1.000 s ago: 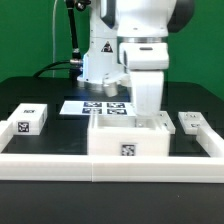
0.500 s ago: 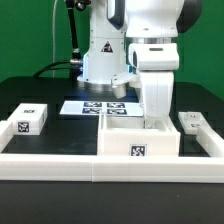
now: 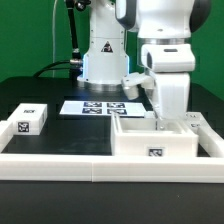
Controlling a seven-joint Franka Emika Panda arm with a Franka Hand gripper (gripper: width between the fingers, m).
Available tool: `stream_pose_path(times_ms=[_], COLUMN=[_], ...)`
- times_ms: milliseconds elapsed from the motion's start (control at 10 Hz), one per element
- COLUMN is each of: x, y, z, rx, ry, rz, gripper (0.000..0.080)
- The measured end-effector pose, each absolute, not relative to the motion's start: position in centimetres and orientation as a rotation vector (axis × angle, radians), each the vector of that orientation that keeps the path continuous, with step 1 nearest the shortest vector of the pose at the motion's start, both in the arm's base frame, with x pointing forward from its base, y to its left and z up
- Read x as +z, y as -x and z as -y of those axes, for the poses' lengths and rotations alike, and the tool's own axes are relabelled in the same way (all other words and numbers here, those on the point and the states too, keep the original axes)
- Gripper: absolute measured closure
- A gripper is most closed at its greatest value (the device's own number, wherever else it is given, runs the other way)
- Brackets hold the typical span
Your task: Assemble cabinet
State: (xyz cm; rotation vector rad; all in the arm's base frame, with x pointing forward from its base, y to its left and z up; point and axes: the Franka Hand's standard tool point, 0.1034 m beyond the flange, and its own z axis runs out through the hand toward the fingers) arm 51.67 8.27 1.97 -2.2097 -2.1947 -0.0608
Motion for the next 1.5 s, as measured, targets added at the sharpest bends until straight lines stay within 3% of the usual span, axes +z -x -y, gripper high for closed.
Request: stream_pose_path(times_ms=[500,900,1000,1100,1200,1300,1400,1500], x=[2.0,2.0,2.0,2.0,2.0,2.0,2.0,2.0], y=[-51.7,-51.7,-51.7,-51.7,-51.7,-51.7,-51.7,-51.7], z=[-11.7,-12.0,-12.0,-11.9,-11.9,-11.9,-11.9,-11.8], rx=[-0.048,-0.042,-0.042,-0.042,-0.042,-0.042,-0.042,-0.042], ry=[2.224,2.235,2.235,2.236,2.236,2.237,2.237,2.237], rz=[2.164,2.15,2.149,2.149,2.148,2.148,2.147,2.147], gripper=[0.0762,0.0762,0.0702,0.0512,0.0378,0.0378,0.0194,0.0072])
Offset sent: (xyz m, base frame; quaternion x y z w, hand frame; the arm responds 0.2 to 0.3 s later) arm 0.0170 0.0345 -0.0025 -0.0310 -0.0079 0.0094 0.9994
